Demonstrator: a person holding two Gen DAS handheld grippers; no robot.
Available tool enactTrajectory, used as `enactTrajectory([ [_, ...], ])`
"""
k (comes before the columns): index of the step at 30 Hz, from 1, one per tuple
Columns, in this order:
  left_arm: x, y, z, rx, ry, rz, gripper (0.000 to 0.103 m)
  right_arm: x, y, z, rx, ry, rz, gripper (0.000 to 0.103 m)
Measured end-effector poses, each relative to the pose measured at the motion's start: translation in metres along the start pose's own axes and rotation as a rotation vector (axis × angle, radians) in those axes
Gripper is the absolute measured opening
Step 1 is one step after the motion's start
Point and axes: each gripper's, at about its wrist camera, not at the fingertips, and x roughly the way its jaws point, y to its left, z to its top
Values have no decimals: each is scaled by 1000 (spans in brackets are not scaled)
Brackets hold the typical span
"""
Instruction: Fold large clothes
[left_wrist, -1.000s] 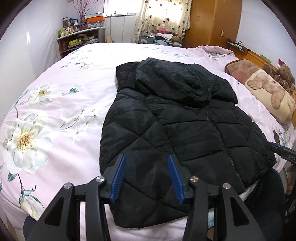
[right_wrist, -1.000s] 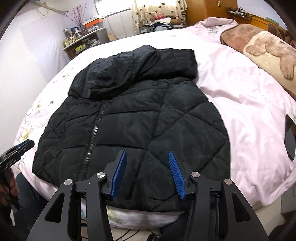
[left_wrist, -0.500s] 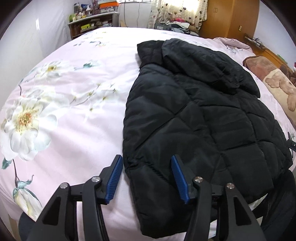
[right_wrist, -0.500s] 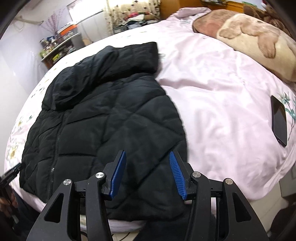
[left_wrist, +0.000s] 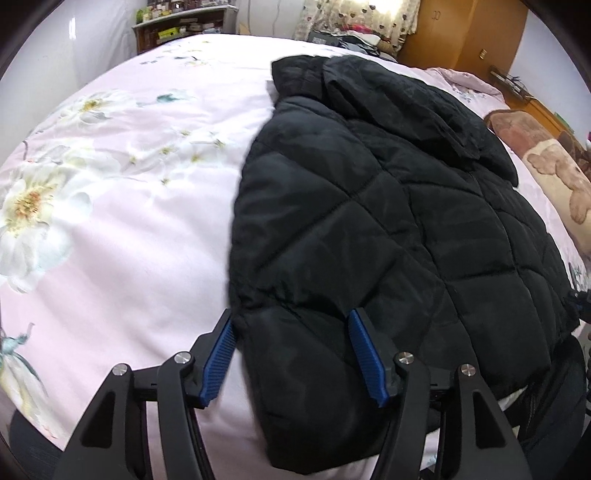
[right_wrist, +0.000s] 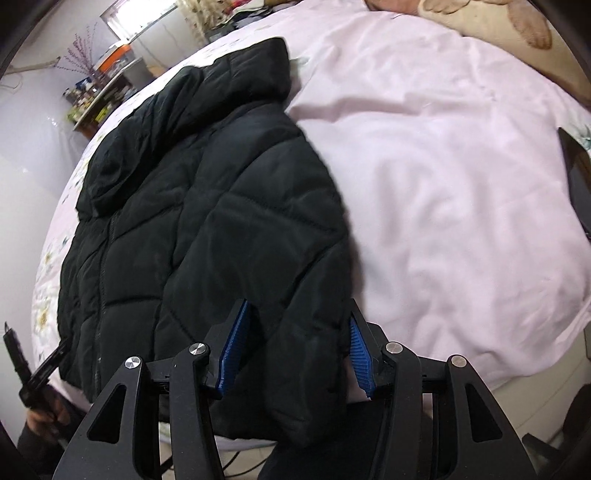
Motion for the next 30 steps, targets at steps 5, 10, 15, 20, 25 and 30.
enactTrajectory([
  [5, 10, -4, -6, 6, 21, 3, 64, 12, 1, 0, 16, 64, 5, 53],
  [10, -2, -15, 0, 45, 35, -4, 24, 5, 6, 3, 26, 68, 38, 18],
  [15, -47, -18, 17, 12, -49, -91, 14, -33, 19, 9, 17, -15, 119, 12],
  [20, -102, -15, 28, 10, -166, -154, 14, -72, 28, 12, -2, -85, 181, 11],
  [25, -134, -7, 22, -10, -212, -190, 14, -101, 23, -1, -11, -118, 205, 11],
  [30, -148, -1, 9, -20, -208, -203, 14, -117, 13, -19, 19, -128, 239, 11],
])
